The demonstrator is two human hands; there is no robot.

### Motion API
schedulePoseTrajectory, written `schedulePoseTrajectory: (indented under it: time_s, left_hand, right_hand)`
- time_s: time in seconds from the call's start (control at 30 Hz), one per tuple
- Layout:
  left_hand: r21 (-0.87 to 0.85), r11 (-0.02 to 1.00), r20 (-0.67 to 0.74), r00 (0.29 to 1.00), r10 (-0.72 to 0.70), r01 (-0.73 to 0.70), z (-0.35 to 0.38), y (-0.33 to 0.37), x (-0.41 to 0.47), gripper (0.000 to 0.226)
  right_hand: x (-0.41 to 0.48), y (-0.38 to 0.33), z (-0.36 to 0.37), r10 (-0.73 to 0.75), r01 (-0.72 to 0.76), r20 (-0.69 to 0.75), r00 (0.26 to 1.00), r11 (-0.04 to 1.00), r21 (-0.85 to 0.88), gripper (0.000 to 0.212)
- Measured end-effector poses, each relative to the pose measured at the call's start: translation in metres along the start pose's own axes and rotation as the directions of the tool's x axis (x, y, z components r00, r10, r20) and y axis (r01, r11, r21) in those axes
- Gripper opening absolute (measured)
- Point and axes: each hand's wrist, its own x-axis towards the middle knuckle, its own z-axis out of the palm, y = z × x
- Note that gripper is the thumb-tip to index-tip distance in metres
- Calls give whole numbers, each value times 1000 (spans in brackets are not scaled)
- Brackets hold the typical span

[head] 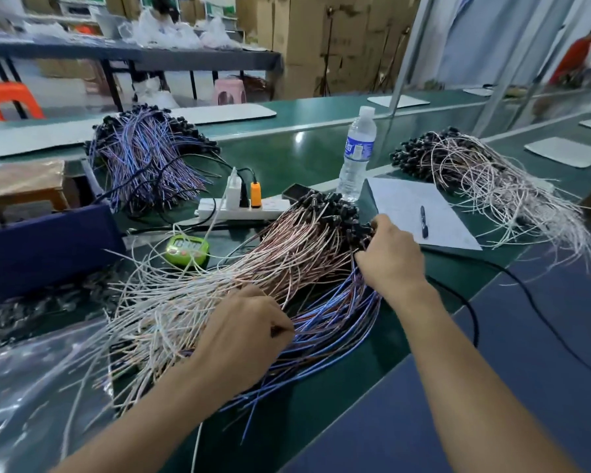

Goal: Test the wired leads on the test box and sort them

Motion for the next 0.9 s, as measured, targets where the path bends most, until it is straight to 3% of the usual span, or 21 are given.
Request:
schedulePoseTrajectory:
  time_s: [0.1,0.23,0.4,0.6,0.67,0.9]
  left_hand:
    - [-21,999,-1,999,-47,47,-3,-8,-4,22]
    - [-170,963,-52,974,-219,207,-28,-23,-9,16]
    - [-267,885,-176,884,-434,382,-66,-56,-20,11]
    - [-329,810,-327,746,-580,485,-119,-109,-74,31]
    - [-308,773,-375,676,-635,555,-134,-128,-101,35]
    - [-357,491,-532,259,-806,795,-187,-197,-201,18]
  right_hand:
    - [-16,-9,4,-7,-6,-158,987,996,-86,53]
    - [-51,-39,9,-112,119,-340,934,993,-2,49]
    - [-98,-118,29,-363,396,-173,916,887,237,33]
    - [-146,-224,58,-651,577,77,755,716,392,18]
    - [-161,-255,68,-708,596,164,687,678,431,19]
    - [-212,-350,104,-839,623,362,407,545,562,27]
